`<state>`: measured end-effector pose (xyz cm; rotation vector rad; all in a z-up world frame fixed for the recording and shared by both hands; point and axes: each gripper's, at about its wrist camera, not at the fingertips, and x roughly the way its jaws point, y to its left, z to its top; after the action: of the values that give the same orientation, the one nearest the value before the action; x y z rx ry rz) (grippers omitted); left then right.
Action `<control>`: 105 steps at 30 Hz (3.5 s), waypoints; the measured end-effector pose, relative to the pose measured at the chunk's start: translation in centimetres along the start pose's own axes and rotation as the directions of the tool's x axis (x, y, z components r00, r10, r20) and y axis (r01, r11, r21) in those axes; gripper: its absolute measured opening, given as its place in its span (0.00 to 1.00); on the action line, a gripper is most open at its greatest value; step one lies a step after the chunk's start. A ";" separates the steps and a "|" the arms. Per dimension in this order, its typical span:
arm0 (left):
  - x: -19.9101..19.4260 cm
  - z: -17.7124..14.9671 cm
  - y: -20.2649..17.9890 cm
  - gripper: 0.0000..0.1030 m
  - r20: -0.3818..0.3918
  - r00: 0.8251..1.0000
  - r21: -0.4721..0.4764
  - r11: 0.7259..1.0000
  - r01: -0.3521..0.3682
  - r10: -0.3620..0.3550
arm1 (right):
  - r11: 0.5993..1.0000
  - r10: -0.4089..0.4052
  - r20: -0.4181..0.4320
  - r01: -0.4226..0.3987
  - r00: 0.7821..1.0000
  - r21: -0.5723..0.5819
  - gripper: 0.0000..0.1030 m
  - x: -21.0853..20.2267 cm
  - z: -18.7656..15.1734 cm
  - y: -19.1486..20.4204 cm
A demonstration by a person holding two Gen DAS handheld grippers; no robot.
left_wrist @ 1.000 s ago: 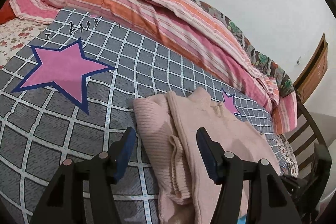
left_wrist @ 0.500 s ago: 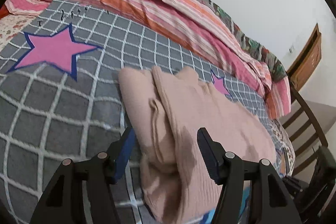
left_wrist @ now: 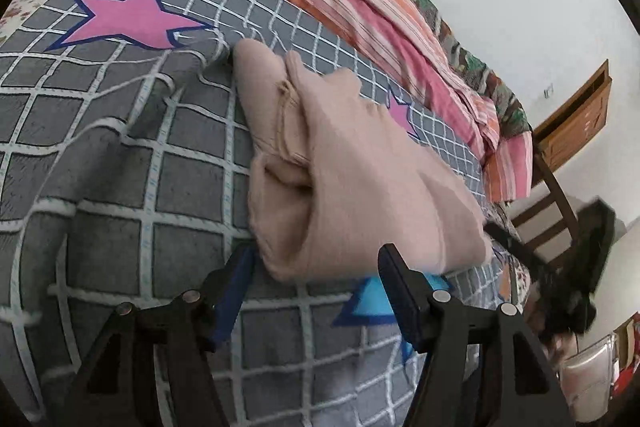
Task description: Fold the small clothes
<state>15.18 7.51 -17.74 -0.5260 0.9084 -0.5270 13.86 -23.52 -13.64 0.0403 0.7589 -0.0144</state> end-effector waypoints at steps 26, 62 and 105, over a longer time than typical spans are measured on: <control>5.0 6.6 -4.1 0.22 0.199 0.956 -0.092 0.975 -0.202 0.217 | 0.991 0.018 0.114 -0.033 0.993 0.133 0.36 3.0 2.9 -11.6; 12.8 1.8 -26.0 0.60 0.131 0.991 0.410 0.909 -0.070 0.018 | 0.915 0.102 0.189 -0.167 0.977 0.366 0.56 -2.0 1.1 -23.1; 11.7 6.0 -11.6 0.60 0.176 0.984 0.399 0.915 -0.065 -0.007 | 0.863 0.340 -0.048 -0.291 0.939 0.413 0.74 9.2 3.4 -17.5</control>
<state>23.78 -7.36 -14.32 -0.1769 0.6145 -0.6130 22.43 -41.15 -18.07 0.5640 0.8522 0.1480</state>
